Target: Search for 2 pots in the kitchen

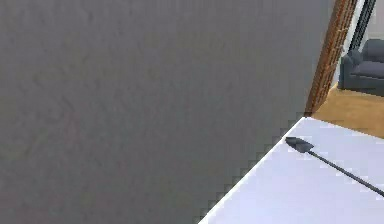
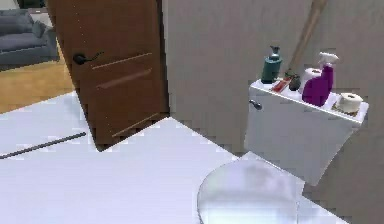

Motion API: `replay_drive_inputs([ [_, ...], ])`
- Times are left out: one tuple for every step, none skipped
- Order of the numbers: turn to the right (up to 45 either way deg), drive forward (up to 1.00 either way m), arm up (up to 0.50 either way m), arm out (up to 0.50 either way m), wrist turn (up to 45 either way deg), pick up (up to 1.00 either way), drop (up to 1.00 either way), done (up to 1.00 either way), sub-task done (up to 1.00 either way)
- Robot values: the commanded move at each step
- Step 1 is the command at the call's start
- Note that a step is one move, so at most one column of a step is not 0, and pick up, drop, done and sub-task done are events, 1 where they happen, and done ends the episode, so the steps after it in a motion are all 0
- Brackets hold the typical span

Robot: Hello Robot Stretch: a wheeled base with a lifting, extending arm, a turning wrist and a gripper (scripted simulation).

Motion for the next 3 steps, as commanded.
replay_drive_inputs([
  [45.0,0.00,0.00,0.00,0.0,0.00,0.00,0.00,0.00],
  [0.0,1.00,0.00,0.00,0.0,0.00,0.00,0.00,0.00],
  [0.0,0.80,0.00,0.00,0.0,0.00,0.00,0.00,0.00],
])
